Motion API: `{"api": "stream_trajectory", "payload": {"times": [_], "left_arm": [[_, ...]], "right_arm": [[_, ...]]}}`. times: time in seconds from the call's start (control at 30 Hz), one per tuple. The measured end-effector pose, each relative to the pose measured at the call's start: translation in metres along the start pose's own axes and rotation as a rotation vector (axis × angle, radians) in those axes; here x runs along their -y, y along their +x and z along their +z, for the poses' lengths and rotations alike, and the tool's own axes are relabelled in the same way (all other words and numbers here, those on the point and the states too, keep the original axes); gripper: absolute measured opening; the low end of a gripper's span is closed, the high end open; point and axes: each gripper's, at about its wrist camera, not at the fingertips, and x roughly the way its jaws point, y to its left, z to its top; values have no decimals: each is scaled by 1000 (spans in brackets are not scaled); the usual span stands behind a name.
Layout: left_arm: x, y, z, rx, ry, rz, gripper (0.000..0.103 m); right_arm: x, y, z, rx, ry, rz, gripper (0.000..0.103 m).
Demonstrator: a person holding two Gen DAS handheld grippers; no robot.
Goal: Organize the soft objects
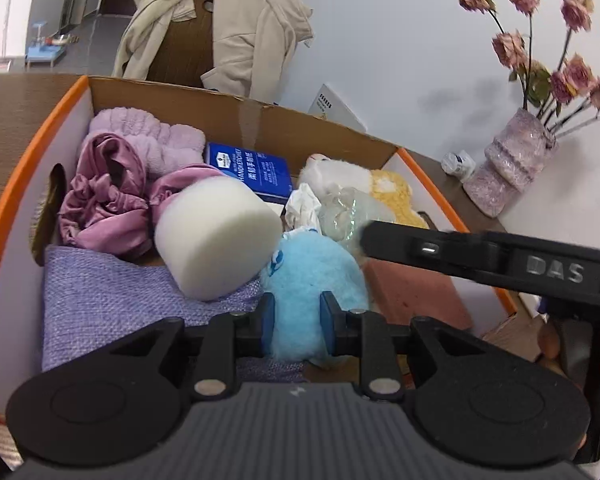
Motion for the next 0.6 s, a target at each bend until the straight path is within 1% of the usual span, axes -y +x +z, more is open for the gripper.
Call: {"api": "stream_trajectory", "payload": {"times": [0.1,0.13,0.23,0.27,0.37,0.47,0.57,0.6], "left_arm": [[0,-2,-1,15,10,-1,26],[1,-4,-2,27,22,6,26],[3,-12,-3,43,44,15,37],[2,-15,-3,46,45,18,40],[3,-33,0,75,44,35,40],[11,-61,5,126,66,63,44],[23,-92,8,180,89,132,49],[28,-102,8,202,100,157,50]], "right_arm": [[-5,22,-1,-38,-21,-8,24],[-5,29,-2,-54,-17,-18,22],[-9,34,-6,-46,-29,-38,20],[-11,32,-6,-44,-31,-37,20],[-15,21,-2,-29,-45,-41,20],[-24,-1,3,11,-70,-55,22],[-33,-26,8,52,-108,-74,23],[-36,-37,10,60,-126,-81,25]]}}
